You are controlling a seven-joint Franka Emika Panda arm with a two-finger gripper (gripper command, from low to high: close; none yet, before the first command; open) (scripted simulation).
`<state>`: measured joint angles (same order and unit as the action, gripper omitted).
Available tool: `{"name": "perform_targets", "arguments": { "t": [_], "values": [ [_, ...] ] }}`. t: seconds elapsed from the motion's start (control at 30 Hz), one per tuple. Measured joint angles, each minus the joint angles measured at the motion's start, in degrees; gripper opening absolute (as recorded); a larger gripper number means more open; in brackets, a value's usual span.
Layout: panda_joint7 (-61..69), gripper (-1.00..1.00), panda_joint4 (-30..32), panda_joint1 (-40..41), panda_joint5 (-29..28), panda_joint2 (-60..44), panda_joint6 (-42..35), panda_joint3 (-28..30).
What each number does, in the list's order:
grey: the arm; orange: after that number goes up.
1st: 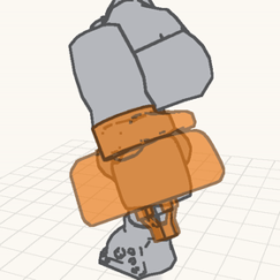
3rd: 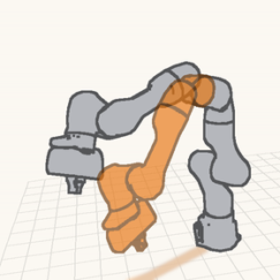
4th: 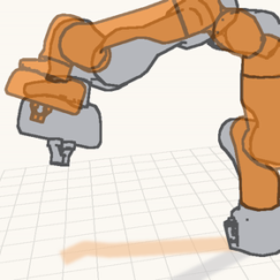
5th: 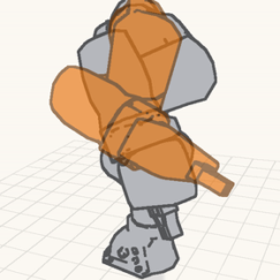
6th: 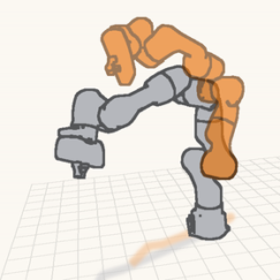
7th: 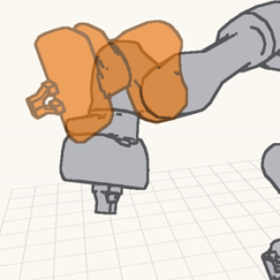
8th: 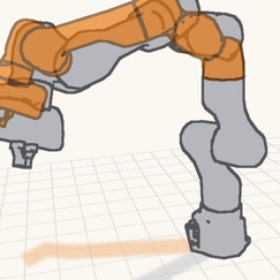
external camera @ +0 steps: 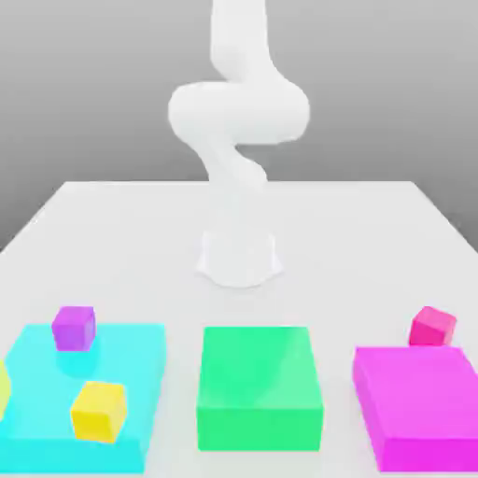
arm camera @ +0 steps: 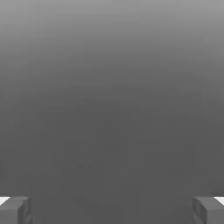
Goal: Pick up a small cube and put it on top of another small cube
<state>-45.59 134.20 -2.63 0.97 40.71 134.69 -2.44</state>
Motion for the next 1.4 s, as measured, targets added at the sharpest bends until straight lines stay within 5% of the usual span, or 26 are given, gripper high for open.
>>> {"name": "perform_targets", "arguments": {
  "t": [0.4,0.67,0.9,0.93,1.17,1.4],
  "values": [
    [-1.1,0.0,11.8,-12.5,1.6,-24.9,14.3,-14.5],
    [-7.4,0.0,19.5,-21.7,-5.2,-42.1,23.6,-23.0],
    [-19.1,0.0,18.8,-32.8,-20.5,-57.2,33.7,-11.7],
    [-20.3,-1.0,18.4,-34.3,-22.0,-58.7,34.9,-9.9],
    [-20.5,-1.0,18.4,-34.5,-22.2,-58.9,35.1,-9.6],
    [-8.8,-1.0,21.1,-27.8,-7.8,-46.2,25.7,-16.9]
  ]
}}
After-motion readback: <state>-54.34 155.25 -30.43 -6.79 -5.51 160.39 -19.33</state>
